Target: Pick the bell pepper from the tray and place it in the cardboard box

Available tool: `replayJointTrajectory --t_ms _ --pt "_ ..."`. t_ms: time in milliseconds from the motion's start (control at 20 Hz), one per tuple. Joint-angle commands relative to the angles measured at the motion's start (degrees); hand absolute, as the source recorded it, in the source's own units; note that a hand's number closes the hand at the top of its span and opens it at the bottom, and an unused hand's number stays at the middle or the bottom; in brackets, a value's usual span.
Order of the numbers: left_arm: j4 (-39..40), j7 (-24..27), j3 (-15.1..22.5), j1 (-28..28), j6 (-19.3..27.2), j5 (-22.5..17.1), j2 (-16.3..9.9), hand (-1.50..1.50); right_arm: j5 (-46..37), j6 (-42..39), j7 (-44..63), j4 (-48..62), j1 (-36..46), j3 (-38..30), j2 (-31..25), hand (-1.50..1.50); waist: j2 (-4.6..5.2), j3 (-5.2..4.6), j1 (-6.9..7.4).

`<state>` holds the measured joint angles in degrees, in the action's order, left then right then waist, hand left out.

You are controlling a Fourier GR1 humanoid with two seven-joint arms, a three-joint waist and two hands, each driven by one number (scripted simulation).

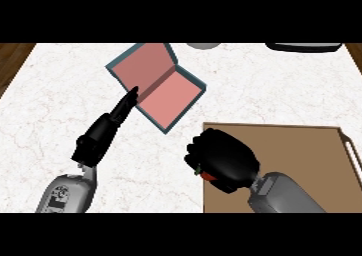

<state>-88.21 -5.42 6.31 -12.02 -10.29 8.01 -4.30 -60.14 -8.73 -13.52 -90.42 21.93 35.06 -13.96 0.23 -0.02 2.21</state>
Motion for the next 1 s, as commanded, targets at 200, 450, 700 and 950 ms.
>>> replayJointTrajectory --t_ms 200,450,700,950 --pt "-1.95 -0.9 -1.11 1.06 0.43 0.23 -0.5 0.0 11.8 -12.15 -7.58 -15.24 3.58 -8.15 -2.87 1.5 -0.45 0.01 -2.44" --pt "1.96 4.28 -1.58 2.67 1.16 0.9 -0.12 0.0 24.09 -20.89 -3.39 -25.66 2.31 -16.43 -1.59 1.5 -0.48 -0.03 -2.98" --pt "-2.14 -2.35 -1.94 0.49 -0.44 -0.72 -0.33 0.0 29.85 -25.38 5.62 -26.97 3.15 -23.04 1.85 1.5 -0.37 0.0 -2.43" --pt "3.63 3.64 -1.9 0.03 0.19 0.92 0.38 0.0 30.88 -25.53 10.68 -18.57 15.17 -28.94 4.82 1.5 -0.19 -0.01 -2.05"
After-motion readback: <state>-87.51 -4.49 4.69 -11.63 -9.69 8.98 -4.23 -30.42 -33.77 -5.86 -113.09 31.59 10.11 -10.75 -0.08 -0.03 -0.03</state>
